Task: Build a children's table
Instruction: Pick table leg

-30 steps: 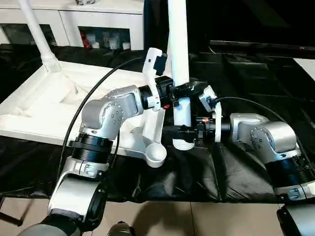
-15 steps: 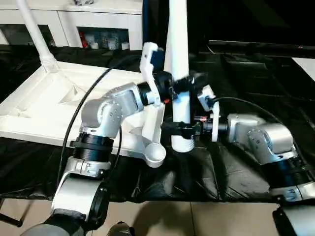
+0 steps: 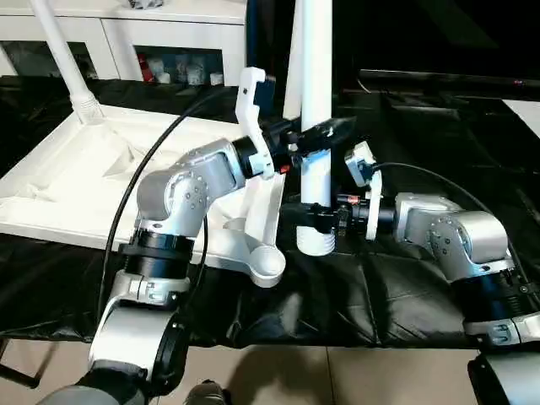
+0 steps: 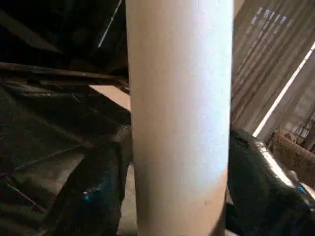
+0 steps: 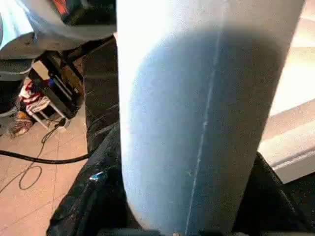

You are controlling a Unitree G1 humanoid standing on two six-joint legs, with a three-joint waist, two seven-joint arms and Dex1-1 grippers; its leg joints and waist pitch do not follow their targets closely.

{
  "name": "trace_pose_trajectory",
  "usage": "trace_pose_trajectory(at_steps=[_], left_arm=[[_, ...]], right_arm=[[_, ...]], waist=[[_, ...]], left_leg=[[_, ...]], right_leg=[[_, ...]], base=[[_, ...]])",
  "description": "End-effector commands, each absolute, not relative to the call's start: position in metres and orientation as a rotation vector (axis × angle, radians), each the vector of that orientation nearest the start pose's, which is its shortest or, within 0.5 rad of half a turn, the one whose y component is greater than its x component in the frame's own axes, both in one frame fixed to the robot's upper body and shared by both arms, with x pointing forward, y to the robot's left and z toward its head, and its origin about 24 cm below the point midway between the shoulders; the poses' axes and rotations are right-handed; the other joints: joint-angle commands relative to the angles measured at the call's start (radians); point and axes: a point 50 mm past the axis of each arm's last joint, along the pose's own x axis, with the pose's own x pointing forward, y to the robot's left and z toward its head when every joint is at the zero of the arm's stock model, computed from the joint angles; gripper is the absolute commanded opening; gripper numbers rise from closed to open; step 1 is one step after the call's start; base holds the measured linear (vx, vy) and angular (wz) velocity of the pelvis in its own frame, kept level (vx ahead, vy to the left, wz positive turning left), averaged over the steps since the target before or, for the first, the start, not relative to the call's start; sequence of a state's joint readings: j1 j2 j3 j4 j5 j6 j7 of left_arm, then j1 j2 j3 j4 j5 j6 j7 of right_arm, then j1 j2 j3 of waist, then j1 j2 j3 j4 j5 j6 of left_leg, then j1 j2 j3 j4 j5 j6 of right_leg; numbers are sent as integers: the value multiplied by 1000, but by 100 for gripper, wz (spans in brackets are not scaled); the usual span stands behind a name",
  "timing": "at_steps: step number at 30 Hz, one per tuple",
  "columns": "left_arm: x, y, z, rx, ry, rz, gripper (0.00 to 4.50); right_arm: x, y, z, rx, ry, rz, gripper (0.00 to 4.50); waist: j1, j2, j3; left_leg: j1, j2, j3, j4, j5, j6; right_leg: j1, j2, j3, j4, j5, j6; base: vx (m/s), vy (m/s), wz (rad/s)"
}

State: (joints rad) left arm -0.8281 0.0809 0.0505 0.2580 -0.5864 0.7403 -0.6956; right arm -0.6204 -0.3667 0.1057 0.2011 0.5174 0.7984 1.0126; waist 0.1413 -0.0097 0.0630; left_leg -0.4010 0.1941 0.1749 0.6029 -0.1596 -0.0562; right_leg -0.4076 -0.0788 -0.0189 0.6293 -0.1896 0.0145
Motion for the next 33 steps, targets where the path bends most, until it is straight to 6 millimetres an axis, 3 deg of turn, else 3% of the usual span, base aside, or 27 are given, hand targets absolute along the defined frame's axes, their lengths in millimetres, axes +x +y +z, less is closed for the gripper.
trace_pose_trajectory(at_steps=[1,5,14,17,22,28,29,33], left_arm=[[339,54,191,-407,82,-1164,270],[340,54,191,-405,70,-1149,227],[344,58,191,-432,51,-1106,189],[344,58,193,-428,47,-1114,187],[345,56,195,-384,49,-1140,186],[343,53,198,-359,49,-1190,186],[343,53,198,-357,50,-1194,186],[344,51,197,-325,59,-1207,186]], right_arm=[[316,-122,130,248,359,1244,193],[316,-122,130,239,357,1241,193],[317,-121,128,201,352,1217,193],[320,-122,129,227,344,1207,263],[327,-128,137,243,324,1203,303],[330,-138,137,189,384,1237,350],[329,-140,136,187,399,1251,355],[327,-141,136,155,441,1317,359]], waist=[[-3,-9,-82],[-3,-6,-83],[-4,-7,-82],[-5,-4,-83],[-5,-9,-84],[-3,-7,-84],[-3,-4,-85],[-4,-6,-85]], left_leg=[[28,20,-1,-63,-139,-6],[27,20,-2,-63,-133,-7],[27,19,-1,-63,-141,-7],[28,20,-2,-63,-147,-10],[27,19,-1,-62,-132,-2],[27,18,0,-59,-123,5],[27,19,-1,-59,-118,6],[26,19,0,-57,-122,14]], right_leg=[[53,-45,18,-66,-72,-227],[54,-45,18,-64,-63,-225],[54,-44,18,-65,-64,-226],[53,-44,18,-66,-72,-225],[55,-43,17,-64,-46,-232],[56,-43,17,-60,-28,-240],[56,-44,17,-59,-22,-242],[57,-43,16,-60,-19,-251]], base=[[0,0,0],[0,0,0],[0,0,0],[0,0,0],[0,0,0],[0,0,0],[0,0,0],[0,0,0]])
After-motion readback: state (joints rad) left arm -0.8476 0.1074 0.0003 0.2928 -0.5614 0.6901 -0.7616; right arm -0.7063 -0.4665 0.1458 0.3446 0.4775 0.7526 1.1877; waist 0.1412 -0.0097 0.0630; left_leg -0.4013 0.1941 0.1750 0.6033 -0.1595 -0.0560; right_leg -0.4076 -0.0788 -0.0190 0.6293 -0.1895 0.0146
